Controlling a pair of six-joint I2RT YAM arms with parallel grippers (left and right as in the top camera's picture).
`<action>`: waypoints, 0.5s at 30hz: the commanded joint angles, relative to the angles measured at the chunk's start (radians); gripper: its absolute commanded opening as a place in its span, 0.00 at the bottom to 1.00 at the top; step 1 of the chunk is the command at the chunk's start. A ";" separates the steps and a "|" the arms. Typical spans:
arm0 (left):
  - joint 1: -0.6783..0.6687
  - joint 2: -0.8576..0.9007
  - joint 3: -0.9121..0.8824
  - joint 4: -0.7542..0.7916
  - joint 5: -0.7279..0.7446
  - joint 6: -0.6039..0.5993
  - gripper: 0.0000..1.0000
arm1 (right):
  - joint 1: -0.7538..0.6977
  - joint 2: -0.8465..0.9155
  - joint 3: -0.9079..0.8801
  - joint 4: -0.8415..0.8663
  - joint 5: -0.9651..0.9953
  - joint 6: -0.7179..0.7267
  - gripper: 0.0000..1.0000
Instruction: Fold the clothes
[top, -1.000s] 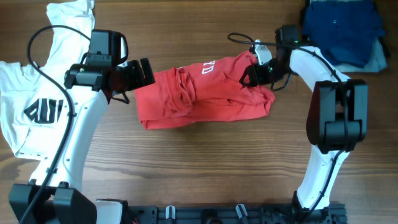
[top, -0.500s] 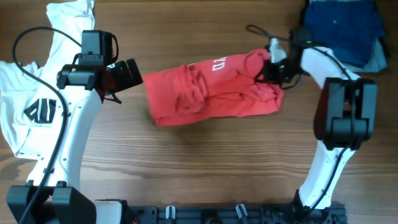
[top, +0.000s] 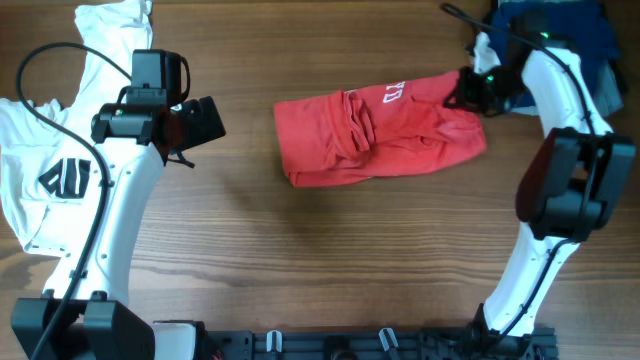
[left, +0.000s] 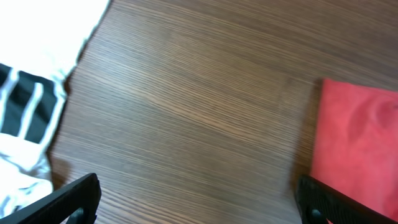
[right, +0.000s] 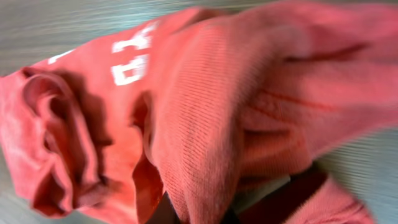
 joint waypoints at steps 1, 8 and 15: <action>0.010 -0.012 0.010 0.002 -0.082 0.002 1.00 | 0.095 -0.081 0.028 -0.013 -0.002 0.037 0.04; 0.115 -0.012 0.010 0.001 -0.077 0.001 1.00 | 0.281 -0.116 0.029 -0.012 -0.001 0.066 0.04; 0.213 -0.002 0.006 0.002 -0.042 0.002 1.00 | 0.420 -0.116 0.029 0.017 0.000 0.090 0.04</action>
